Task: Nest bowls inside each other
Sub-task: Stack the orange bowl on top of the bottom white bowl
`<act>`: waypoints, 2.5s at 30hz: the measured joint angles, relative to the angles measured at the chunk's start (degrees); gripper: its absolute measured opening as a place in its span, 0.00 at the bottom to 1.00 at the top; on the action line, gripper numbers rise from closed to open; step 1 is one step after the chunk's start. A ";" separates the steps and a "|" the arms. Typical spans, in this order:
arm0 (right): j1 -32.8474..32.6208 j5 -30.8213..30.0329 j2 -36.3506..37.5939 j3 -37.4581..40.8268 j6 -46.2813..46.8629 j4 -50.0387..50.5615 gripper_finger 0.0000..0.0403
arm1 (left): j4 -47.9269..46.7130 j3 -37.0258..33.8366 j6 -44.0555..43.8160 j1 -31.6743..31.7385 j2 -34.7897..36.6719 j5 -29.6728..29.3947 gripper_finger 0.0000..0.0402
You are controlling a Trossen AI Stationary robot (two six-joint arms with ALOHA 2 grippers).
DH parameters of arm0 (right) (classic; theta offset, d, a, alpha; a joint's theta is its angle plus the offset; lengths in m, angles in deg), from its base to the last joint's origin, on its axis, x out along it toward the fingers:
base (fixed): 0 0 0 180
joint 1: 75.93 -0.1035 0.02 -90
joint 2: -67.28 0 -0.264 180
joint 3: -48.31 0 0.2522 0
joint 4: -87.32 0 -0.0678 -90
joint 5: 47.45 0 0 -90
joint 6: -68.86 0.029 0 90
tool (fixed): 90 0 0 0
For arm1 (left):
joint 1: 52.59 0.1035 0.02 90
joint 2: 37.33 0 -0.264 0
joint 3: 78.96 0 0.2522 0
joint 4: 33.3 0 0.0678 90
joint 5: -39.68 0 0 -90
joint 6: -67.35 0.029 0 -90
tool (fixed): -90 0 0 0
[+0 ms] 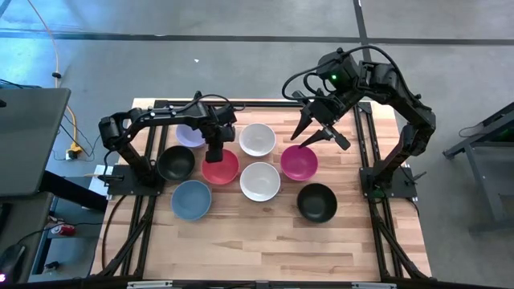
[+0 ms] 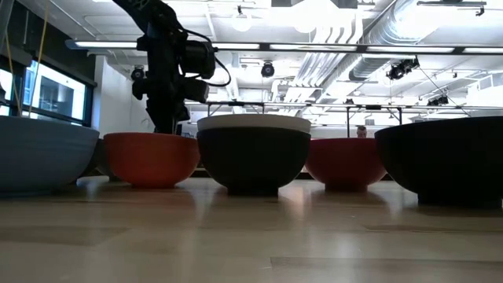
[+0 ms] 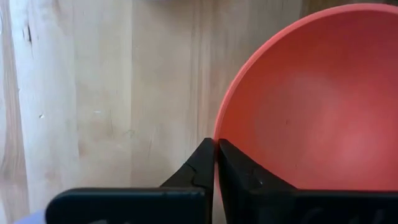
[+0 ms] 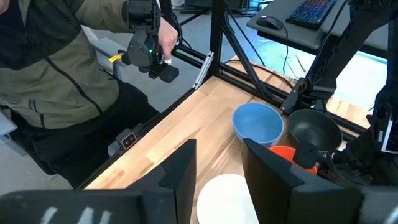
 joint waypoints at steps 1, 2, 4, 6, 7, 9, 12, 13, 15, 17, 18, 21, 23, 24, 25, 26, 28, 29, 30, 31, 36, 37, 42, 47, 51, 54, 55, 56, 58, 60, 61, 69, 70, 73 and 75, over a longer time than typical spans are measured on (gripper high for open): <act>-0.02 0.00 0.00 0.00 0.00 -0.02 0.29 | -0.01 0.00 0.00 0.12 0.00 -0.01 0.00; -0.02 0.00 0.00 0.00 0.00 -0.02 0.29 | -0.11 0.06 -0.02 0.25 0.00 0.01 0.00; 0.00 0.00 0.00 0.00 0.00 -0.02 0.29 | -0.56 0.61 -0.02 0.57 0.00 0.29 0.00; 0.00 0.00 0.00 0.00 0.00 -0.02 0.29 | -1.23 1.53 -0.01 0.64 0.00 0.64 0.00; 0.00 0.00 0.00 0.00 0.00 -0.02 0.29 | -1.89 2.15 -0.02 0.65 0.00 0.65 0.00; 0.00 0.00 0.00 0.00 -0.21 -0.02 0.29 | -3.28 3.67 0.00 0.63 0.00 0.69 0.00; 0.00 0.00 0.00 0.00 -0.32 -0.02 0.29 | -5.09 6.16 0.00 0.59 0.00 0.94 0.00; 0.00 -0.01 0.00 0.00 -0.35 -0.02 0.29 | -5.82 7.01 0.00 0.59 0.00 0.93 0.00; 0.00 -0.02 0.00 0.00 -0.37 -0.02 0.29 | -6.74 8.40 0.08 0.59 0.00 0.93 0.00; 0.00 -0.02 0.00 0.00 -0.39 -0.02 0.29 | -7.61 9.59 0.41 0.62 0.00 0.92 0.00; 0.00 -0.02 0.00 0.00 -0.39 -0.02 0.29 | -7.76 10.00 0.42 0.61 0.00 0.93 0.00; 0.00 -0.02 0.00 0.00 -0.40 0.03 0.29 | -7.88 10.75 0.45 0.61 0.00 0.93 0.00; 0.00 -0.02 0.00 0.00 -0.42 0.19 0.29 | -7.92 10.82 0.85 0.59 0.00 0.96 0.00; 0.00 -0.02 0.00 0.00 -0.42 0.24 0.29 | -7.96 10.82 0.93 0.59 0.00 0.97 0.00; 0.00 -0.02 0.00 0.00 -0.42 0.29 0.29 | -7.98 10.82 0.95 0.59 0.00 1.04 0.00; 0.00 -0.02 0.00 0.00 -0.42 0.32 0.29 | -8.09 10.82 1.03 0.59 0.00 1.16 0.00; 0.00 -0.02 0.00 0.00 -0.42 0.33 0.29 | -8.17 10.82 1.03 0.59 0.00 1.28 0.00; 0.00 -0.02 0.00 0.00 -0.42 0.35 0.29 | -8.17 10.82 1.01 0.59 0.00 1.30 0.00; 0.00 -0.02 0.00 0.00 -0.42 0.36 0.29 | -8.17 10.81 0.90 0.59 0.00 1.33 0.00; 0.00 -0.02 0.00 0.00 -0.42 0.37 0.29 | -8.06 10.70 0.81 0.59 0.00 1.36 0.00; 0.00 0.00 0.02 0.71 -0.42 0.31 0.29 | -6.50 7.60 0.61 0.59 0.00 1.49 0.00; 0.00 -0.02 0.02 1.11 -0.42 0.32 0.29 | -5.84 6.65 0.61 0.59 0.00 1.39 0.00; 0.00 -0.04 0.01 3.99 -0.44 -0.49 0.29 | -3.28 2.44 0.44 0.59 -0.04 1.28 0.00; 0.16 -0.04 -0.04 5.40 -0.44 -1.74 0.29 | -2.56 1.36 0.44 0.59 -0.04 1.32 0.00; 0.15 -0.04 -0.02 5.35 -0.46 -2.24 0.29 | -2.38 1.36 0.45 0.59 -0.04 1.35 0.02; 0.15 -0.03 -0.02 5.35 -0.45 -2.22 0.29 | -2.24 1.36 0.80 0.60 -0.04 1.74 0.05; 0.15 -0.04 -0.02 5.35 -0.46 -2.23 0.29 | -2.01 1.36 0.87 0.59 -0.04 2.13 0.07; 0.15 -0.04 -0.02 5.35 -0.46 -2.21 0.29 | -1.66 1.36 0.85 0.59 -0.04 2.54 0.08; 0.15 -0.04 -0.02 5.35 -0.46 -2.23 0.29 | -0.88 1.36 0.83 0.59 -0.04 3.06 0.11; 0.15 -0.04 -0.02 5.35 -0.46 -2.23 0.29 | -0.55 1.36 0.85 0.59 -0.04 3.09 0.14; 0.15 -0.04 -0.02 5.35 -0.46 -2.22 0.29 | -0.48 1.36 0.85 0.59 -0.04 3.11 0.15; 0.15 -0.04 -0.02 5.33 -0.46 -2.21 0.29 | -0.20 1.36 0.44 0.59 -0.04 4.12 0.17; 0.15 -0.04 -0.02 5.33 -0.46 -2.21 0.29 | -0.20 1.36 0.44 0.59 -0.04 4.12 0.17; 0.15 -0.04 -0.02 5.33 -0.46 -2.21 0.29 | -0.23 1.36 0.44 0.59 -0.04 4.12 0.17; 0.15 -0.04 -0.02 5.33 -0.45 -2.21 0.29 | -0.28 1.36 0.43 0.61 -0.04 4.12 0.17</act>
